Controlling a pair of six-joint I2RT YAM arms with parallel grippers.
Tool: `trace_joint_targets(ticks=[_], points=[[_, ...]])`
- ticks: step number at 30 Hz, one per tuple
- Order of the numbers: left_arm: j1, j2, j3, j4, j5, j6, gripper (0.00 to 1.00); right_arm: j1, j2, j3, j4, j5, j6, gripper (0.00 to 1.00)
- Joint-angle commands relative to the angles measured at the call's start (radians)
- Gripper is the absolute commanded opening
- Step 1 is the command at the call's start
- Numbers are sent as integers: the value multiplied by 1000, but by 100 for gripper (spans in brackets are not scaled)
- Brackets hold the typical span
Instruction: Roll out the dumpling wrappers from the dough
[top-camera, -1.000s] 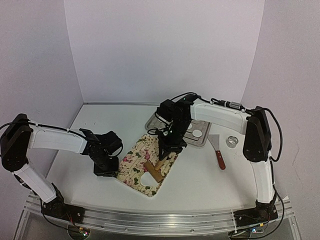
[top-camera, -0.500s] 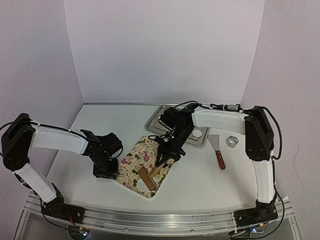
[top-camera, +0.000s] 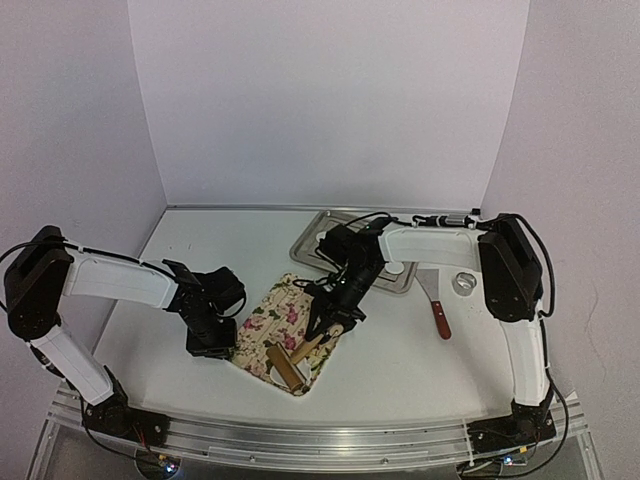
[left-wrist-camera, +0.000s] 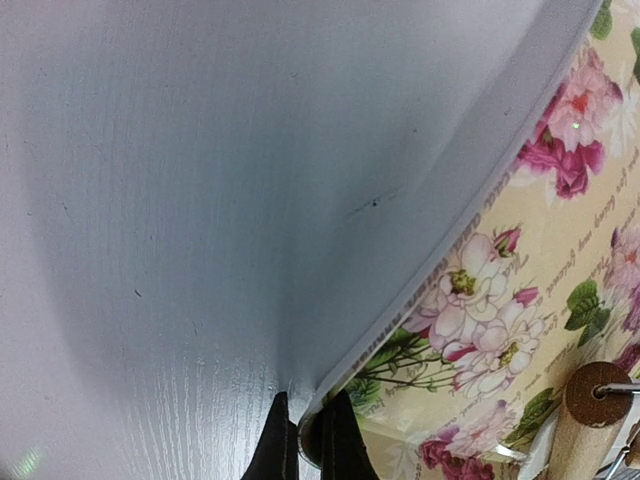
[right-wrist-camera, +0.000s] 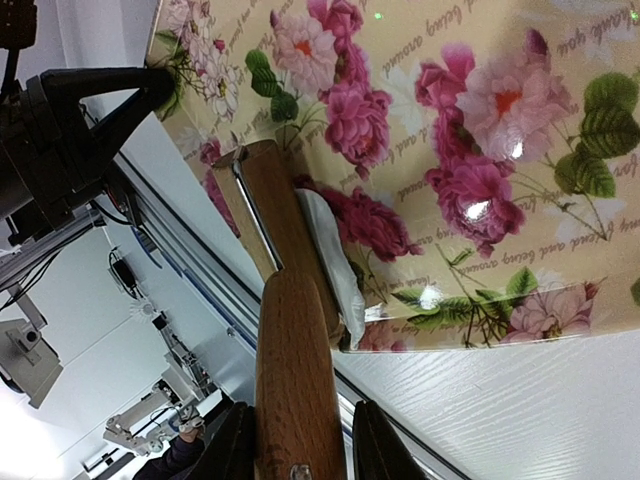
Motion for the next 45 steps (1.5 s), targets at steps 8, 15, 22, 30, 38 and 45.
trace_joint_targets(ticks=[8,15,22,30,38,45], points=[[1,3,15,33,-13,-5,0,32,178,-105,-150,627,14,0],[3,-43,-47,-12,-49,-44,0,-22,97,-148,-192,722,19,0],[7,-113,-101,-13,-51,-71,0,-81,60,-142,-226,779,5,0],[10,-111,-88,-22,-50,-57,0,-104,74,-113,-250,826,-8,0],[23,-114,-95,-21,-45,-43,0,-140,87,-50,-272,864,-19,0],[39,-132,-104,-23,-38,-27,0,-167,122,8,-294,878,-25,0]])
